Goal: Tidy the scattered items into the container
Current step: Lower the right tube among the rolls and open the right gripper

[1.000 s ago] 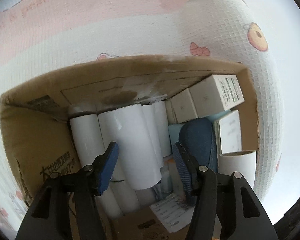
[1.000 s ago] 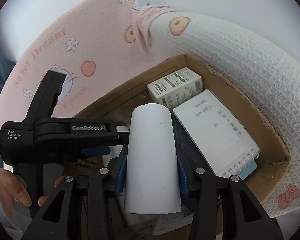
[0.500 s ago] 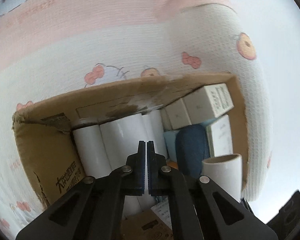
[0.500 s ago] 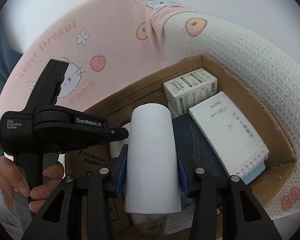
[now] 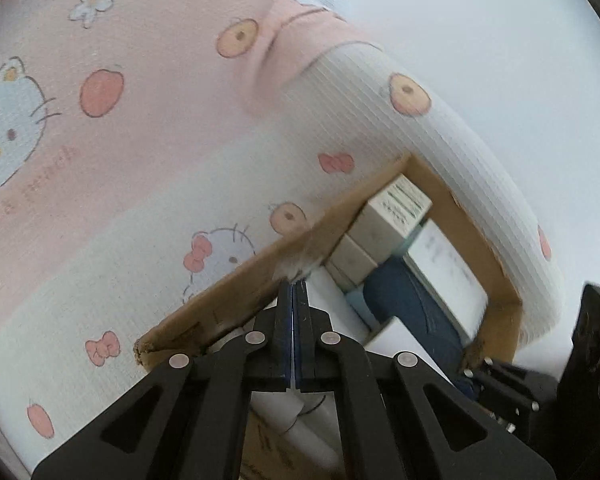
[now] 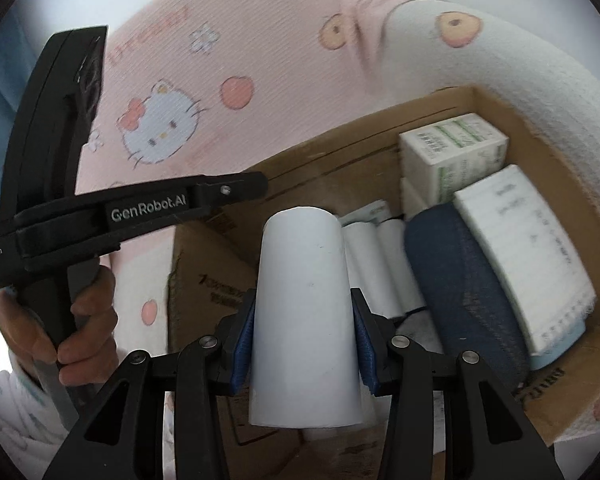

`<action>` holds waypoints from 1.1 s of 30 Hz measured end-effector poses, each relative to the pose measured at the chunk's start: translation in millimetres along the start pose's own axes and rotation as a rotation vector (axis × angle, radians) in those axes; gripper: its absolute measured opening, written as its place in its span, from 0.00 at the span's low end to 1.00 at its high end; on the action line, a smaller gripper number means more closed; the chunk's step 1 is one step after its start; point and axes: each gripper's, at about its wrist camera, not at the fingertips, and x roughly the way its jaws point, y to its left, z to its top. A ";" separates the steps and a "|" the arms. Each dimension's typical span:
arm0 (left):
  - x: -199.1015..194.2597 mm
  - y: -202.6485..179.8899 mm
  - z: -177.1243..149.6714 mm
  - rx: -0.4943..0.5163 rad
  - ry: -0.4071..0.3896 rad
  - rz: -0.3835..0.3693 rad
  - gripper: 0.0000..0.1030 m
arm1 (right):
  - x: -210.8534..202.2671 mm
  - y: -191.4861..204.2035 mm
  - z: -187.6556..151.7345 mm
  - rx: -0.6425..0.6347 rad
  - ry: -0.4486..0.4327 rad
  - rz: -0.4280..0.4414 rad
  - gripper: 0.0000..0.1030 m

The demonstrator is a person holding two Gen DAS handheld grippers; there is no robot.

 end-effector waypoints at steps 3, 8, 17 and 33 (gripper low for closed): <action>-2.2 2.3 -10.0 0.064 0.008 0.040 0.00 | 10.6 7.0 1.2 -0.005 0.036 0.019 0.40; 2.2 13.5 -17.6 0.095 0.045 0.012 0.00 | 23.5 16.4 5.6 -0.010 0.085 0.029 0.40; -19.9 27.5 -8.9 0.131 0.024 -0.022 0.00 | 47.7 21.4 18.0 -0.026 0.149 -0.011 0.40; -18.7 53.8 -11.5 0.062 0.114 -0.143 0.00 | 91.1 29.1 35.1 -0.070 0.185 -0.086 0.40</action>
